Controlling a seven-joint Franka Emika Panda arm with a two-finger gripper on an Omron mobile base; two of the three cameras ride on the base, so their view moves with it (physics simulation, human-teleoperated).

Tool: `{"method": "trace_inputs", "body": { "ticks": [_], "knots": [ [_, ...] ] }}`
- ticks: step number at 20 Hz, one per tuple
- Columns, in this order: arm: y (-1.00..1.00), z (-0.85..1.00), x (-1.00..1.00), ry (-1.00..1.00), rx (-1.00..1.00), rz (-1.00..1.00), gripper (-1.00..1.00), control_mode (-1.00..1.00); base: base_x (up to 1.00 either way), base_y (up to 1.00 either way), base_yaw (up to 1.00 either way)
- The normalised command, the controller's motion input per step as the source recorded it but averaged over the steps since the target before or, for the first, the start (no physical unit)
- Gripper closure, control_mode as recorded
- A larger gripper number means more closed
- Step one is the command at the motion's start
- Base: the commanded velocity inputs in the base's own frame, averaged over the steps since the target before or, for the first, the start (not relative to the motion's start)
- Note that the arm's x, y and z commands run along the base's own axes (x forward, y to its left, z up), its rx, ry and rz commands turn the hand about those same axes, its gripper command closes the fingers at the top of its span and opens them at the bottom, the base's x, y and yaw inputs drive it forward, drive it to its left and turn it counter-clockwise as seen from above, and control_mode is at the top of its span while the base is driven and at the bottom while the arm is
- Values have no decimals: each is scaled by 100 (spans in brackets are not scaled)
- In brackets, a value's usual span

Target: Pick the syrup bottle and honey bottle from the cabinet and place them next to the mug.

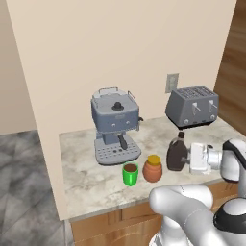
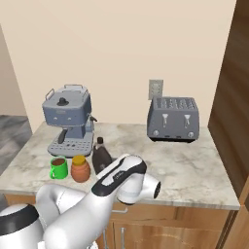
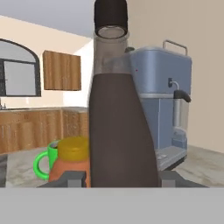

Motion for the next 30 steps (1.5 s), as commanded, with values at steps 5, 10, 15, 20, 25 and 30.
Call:
{"method": "trace_inputs", "body": {
  "ticks": [5,10,15,20,25,30],
  "knots": [
    [2,1,0,14,0,0,100,-100,0,0,0],
    [0,7,-5,18,0,0,100,-100,0,0,0],
    [12,-4,0,-1,-1,0,100,-100,0,0,0],
    [16,-17,0,-14,-4,0,100,-100,0,0,0],
    [4,-15,0,-6,-4,0,100,-100,0,0,0],
    [0,-12,0,-2,-4,0,100,-100,0,0,0]
  ]
}}
